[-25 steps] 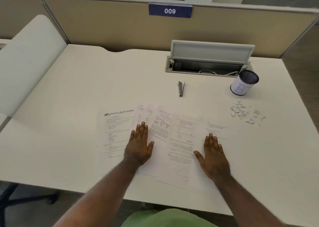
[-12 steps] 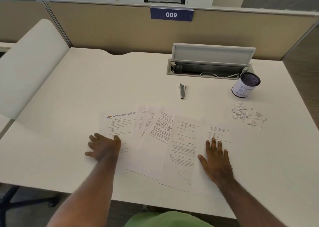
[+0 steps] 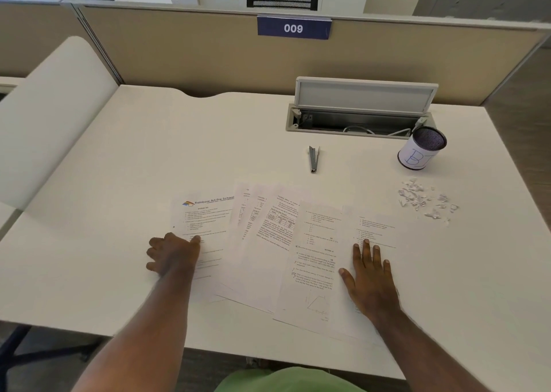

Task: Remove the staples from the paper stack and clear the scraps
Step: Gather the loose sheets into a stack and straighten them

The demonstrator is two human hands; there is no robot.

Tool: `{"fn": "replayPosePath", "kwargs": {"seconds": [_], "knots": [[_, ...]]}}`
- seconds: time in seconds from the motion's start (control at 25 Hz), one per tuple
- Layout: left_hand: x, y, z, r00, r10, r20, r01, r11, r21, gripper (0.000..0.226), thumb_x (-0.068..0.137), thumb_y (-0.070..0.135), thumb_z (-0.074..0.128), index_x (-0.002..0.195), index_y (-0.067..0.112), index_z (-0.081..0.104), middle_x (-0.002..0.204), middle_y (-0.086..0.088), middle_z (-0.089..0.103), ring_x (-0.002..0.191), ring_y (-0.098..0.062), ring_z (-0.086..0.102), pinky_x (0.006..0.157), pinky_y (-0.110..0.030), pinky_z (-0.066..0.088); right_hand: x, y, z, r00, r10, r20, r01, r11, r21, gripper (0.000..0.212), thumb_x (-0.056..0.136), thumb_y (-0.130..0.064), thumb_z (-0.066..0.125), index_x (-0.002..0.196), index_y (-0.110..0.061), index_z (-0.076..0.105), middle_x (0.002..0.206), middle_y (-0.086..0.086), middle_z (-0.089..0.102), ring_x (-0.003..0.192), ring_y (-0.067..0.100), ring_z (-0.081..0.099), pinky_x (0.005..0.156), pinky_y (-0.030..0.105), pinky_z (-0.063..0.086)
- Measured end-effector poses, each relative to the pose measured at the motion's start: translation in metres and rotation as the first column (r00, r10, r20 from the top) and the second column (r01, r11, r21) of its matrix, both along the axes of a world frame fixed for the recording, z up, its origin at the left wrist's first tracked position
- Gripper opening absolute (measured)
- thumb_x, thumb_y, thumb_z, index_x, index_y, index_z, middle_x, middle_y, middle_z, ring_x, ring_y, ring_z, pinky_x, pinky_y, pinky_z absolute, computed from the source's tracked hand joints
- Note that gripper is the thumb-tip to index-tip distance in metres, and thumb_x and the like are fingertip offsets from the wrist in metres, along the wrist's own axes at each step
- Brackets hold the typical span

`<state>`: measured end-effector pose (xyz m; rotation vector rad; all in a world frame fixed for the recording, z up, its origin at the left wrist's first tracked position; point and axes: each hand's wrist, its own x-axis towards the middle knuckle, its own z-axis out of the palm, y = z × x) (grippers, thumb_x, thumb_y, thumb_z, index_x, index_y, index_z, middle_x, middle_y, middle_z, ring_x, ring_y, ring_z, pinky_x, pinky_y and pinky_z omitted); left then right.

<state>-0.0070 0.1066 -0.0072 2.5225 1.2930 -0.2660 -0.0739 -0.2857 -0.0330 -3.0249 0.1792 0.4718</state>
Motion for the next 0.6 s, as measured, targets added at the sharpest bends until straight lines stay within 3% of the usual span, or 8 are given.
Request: {"fn": "replayPosePath", "kwargs": {"seconds": [0.16, 0.32, 0.52, 0.6], "knots": [[0.008, 0.005, 0.005, 0.999, -0.031, 0.011, 0.032, 0.995, -0.1, 0.058, 0.08, 0.044, 0.07, 0.125, 0.012, 0.054, 0.128, -0.017, 0.047, 0.124, -0.037, 0.043, 0.1, -0.049, 0.038, 0.001, -0.002, -0.001, 1.0, 0.005, 0.001, -0.005, 1.0, 0.018, 0.097, 0.085, -0.066, -0.016, 0.15, -0.009, 0.029, 0.159, 0.016, 0.023, 0.145, 0.038, 0.026, 0.112, 0.056, 0.029], [0.013, -0.005, 0.009, 0.985, -0.074, 0.158, 0.119, 0.946, -0.302, 0.052, 0.077, 0.031, 0.073, 0.12, 0.011, 0.052, 0.122, -0.015, 0.059, 0.114, -0.036, 0.056, 0.089, -0.042, 0.047, 0.0, -0.001, -0.001, 1.0, 0.006, 0.007, -0.006, 1.0, 0.016, 0.088, 0.087, -0.065, -0.002, 0.151, -0.01, 0.025, 0.16, 0.015, 0.018, 0.147, 0.037, 0.022, 0.115, 0.055, 0.026], [0.018, -0.034, 0.014, 0.957, -0.111, 0.267, 0.229, 0.855, -0.465, 0.078, 0.076, 0.025, 0.078, 0.141, 0.014, 0.036, 0.133, -0.014, 0.058, 0.122, -0.033, 0.055, 0.099, -0.041, 0.044, 0.001, 0.003, 0.0, 0.999, 0.017, 0.034, -0.019, 0.999, 0.042, 0.086, 0.084, -0.061, 0.001, 0.153, -0.011, 0.016, 0.162, 0.013, 0.008, 0.149, 0.033, 0.012, 0.118, 0.05, 0.018], [0.017, -0.045, 0.014, 0.951, -0.125, 0.283, 0.261, 0.817, -0.515, 0.081, 0.072, 0.026, 0.08, 0.14, 0.016, 0.038, 0.132, -0.012, 0.059, 0.119, -0.032, 0.057, 0.099, -0.04, 0.047, 0.002, 0.005, 0.002, 0.999, 0.027, 0.027, -0.028, 0.997, 0.065, 0.088, 0.082, -0.061, -0.001, 0.153, -0.011, 0.014, 0.163, 0.013, 0.006, 0.15, 0.032, 0.009, 0.119, 0.049, 0.017]]}}
